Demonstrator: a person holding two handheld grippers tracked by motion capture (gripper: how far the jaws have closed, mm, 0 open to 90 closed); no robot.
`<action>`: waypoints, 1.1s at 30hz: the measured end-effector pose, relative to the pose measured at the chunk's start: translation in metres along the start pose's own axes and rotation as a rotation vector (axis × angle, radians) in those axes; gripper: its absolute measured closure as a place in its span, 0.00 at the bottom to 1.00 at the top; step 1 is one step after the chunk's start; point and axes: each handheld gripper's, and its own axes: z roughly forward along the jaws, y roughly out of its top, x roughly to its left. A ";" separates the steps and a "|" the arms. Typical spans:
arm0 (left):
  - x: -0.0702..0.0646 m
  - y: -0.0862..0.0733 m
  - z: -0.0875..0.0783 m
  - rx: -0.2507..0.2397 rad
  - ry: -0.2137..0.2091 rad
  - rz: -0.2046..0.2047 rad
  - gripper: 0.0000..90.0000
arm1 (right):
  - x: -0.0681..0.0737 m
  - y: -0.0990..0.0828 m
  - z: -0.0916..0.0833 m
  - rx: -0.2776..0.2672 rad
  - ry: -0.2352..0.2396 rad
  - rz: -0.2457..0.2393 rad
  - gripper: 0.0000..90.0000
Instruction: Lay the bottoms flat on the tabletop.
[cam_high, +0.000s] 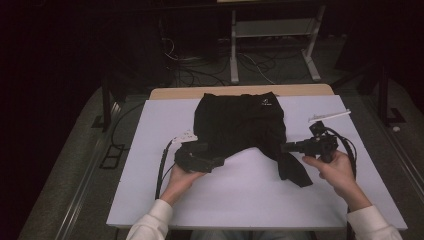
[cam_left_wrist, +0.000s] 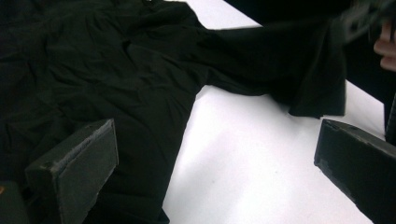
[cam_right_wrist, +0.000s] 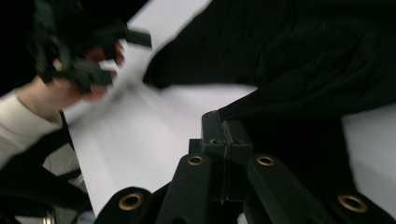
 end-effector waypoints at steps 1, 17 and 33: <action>0.000 0.000 0.000 -0.003 -0.001 -0.001 0.00 | 0.000 0.005 -0.005 -0.014 0.001 -0.002 0.98; -0.001 -0.002 0.008 0.027 -0.009 -0.002 0.00 | -0.073 0.011 -0.046 -0.059 -0.025 0.204 0.98; -0.022 -0.002 0.042 0.083 -0.084 0.040 0.00 | -0.143 -0.059 -0.049 -0.103 -0.216 0.444 0.98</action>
